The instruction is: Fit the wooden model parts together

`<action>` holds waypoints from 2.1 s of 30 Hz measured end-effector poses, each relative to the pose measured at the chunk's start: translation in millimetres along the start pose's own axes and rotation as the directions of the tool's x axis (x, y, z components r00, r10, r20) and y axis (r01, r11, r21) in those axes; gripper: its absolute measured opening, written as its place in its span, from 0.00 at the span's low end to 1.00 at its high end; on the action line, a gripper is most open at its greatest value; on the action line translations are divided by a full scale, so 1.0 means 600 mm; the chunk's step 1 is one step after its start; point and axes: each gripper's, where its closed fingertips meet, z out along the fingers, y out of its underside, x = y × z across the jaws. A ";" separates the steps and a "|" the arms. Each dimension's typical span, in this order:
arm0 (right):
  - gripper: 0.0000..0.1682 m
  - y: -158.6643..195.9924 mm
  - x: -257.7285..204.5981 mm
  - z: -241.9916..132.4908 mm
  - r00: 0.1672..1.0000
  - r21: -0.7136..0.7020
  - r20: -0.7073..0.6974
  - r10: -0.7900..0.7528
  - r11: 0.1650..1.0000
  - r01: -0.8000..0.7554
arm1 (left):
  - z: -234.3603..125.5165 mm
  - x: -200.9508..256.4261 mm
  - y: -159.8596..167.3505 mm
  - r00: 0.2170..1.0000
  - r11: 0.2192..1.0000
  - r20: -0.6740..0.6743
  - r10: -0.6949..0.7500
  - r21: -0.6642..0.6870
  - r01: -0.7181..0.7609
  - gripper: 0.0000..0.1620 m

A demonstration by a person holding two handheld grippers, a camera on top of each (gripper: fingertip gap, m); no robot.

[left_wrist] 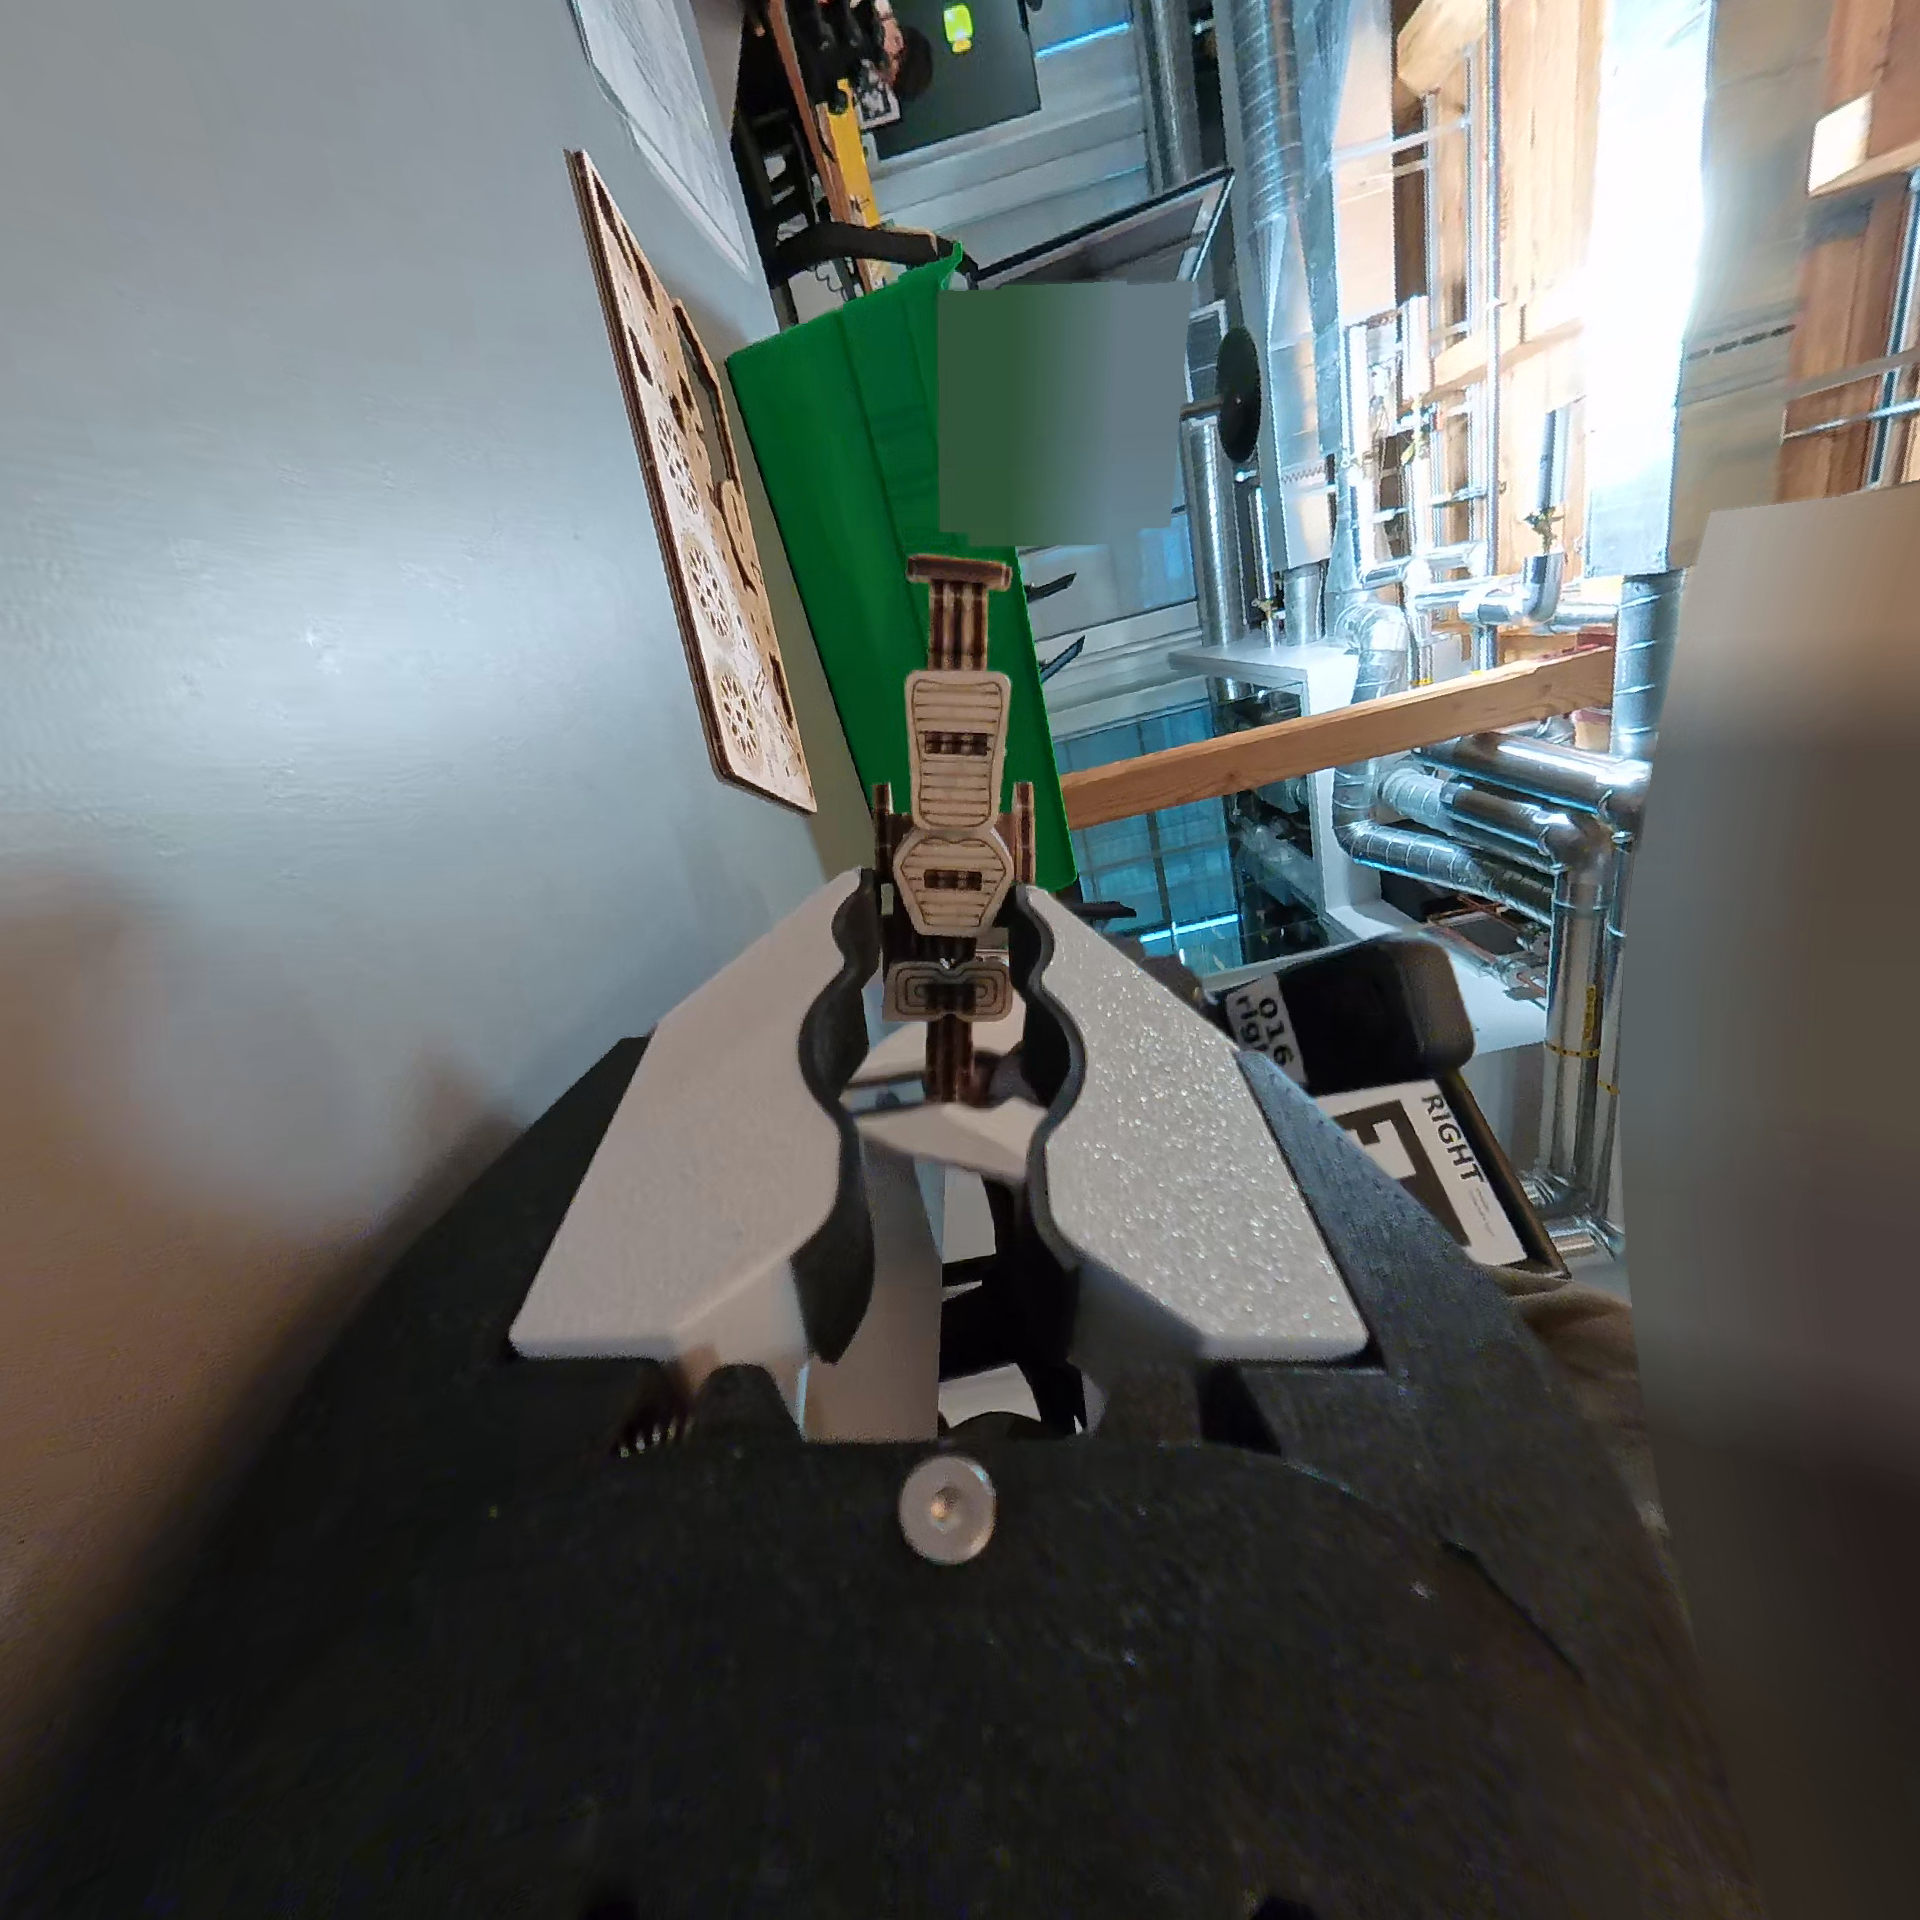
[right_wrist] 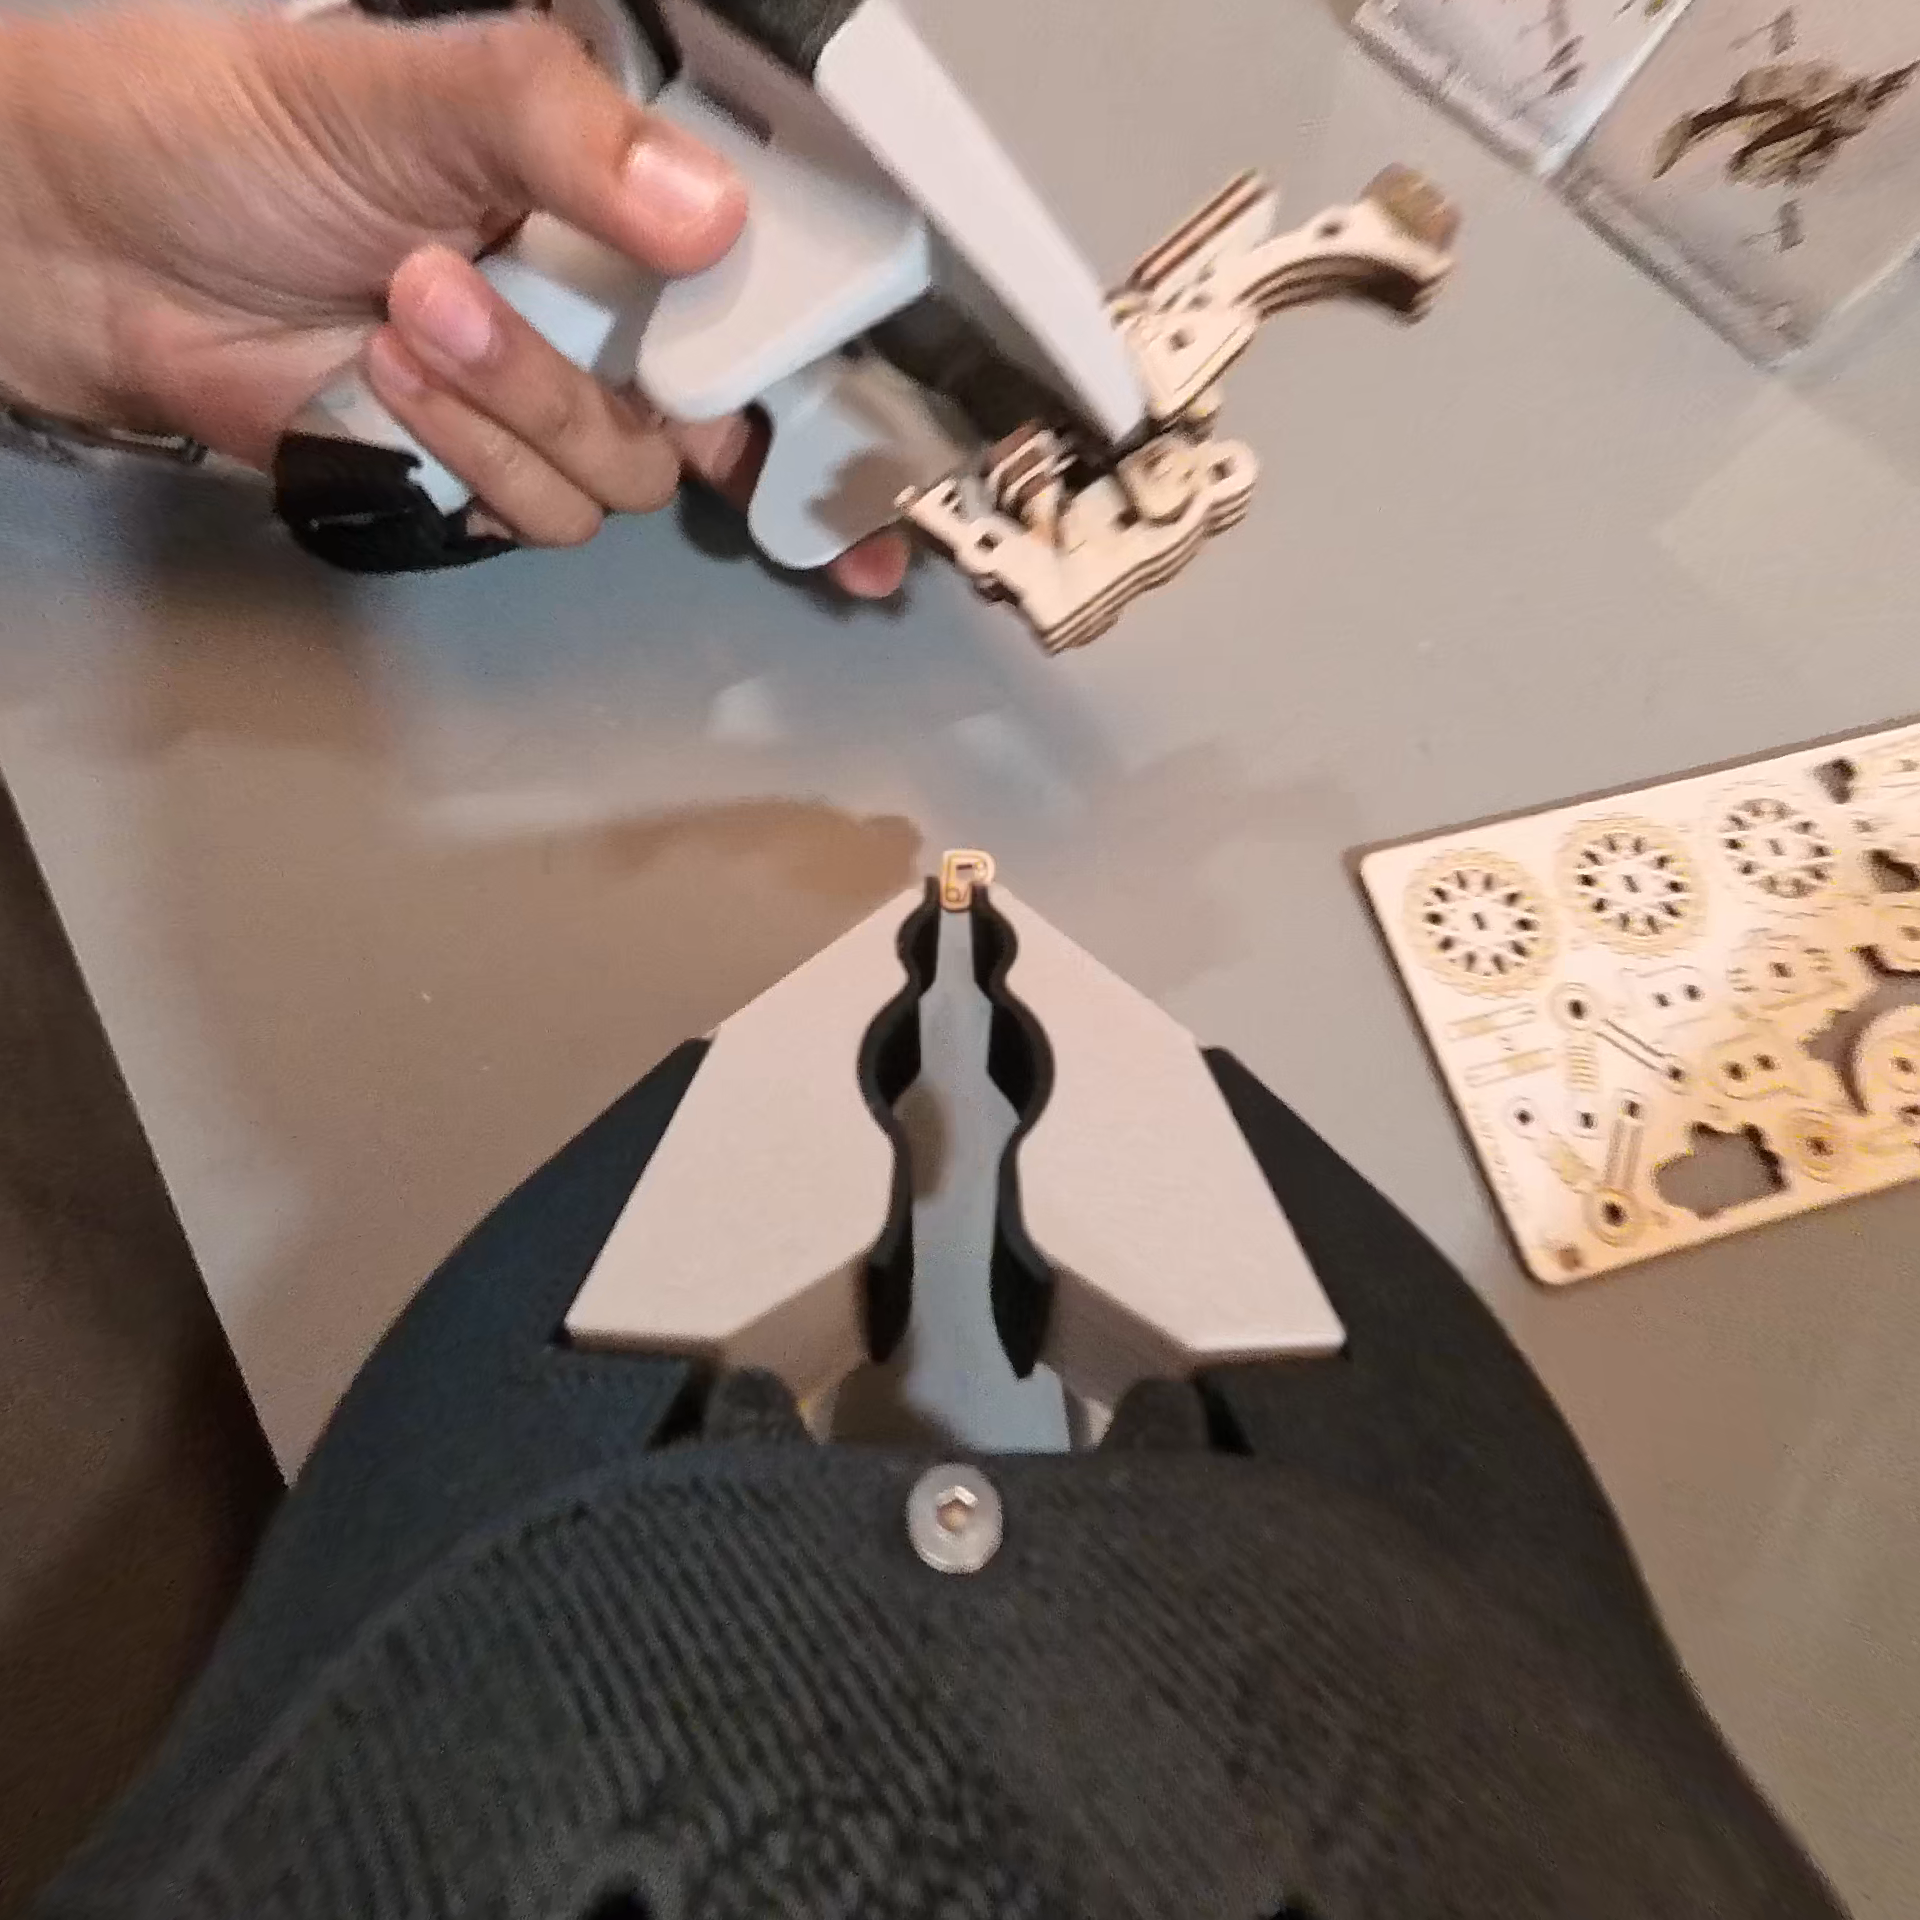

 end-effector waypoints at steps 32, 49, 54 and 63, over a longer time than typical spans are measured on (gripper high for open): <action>0.02 -0.016 -0.013 -0.083 0.911 0.027 0.332 0.246 0.963 -0.270 | 0.050 0.000 0.129 0.967 0.895 0.030 0.253 -0.385 -0.223 0.14; 0.02 0.015 -0.029 -0.086 0.945 -0.072 0.300 0.128 0.991 -0.111 | 0.053 -0.012 0.159 0.923 0.822 0.054 0.381 -0.476 -0.312 0.14; 0.02 0.018 -0.029 -0.085 0.952 -0.079 0.286 0.106 0.993 -0.087 | 0.054 -0.014 0.161 0.919 0.817 0.058 0.390 -0.483 -0.317 0.14; 0.02 0.024 -0.028 -0.081 0.977 -0.118 0.212 0.005 0.993 0.020 | 0.054 -0.017 0.162 0.906 0.806 0.067 0.417 -0.489 -0.335 0.14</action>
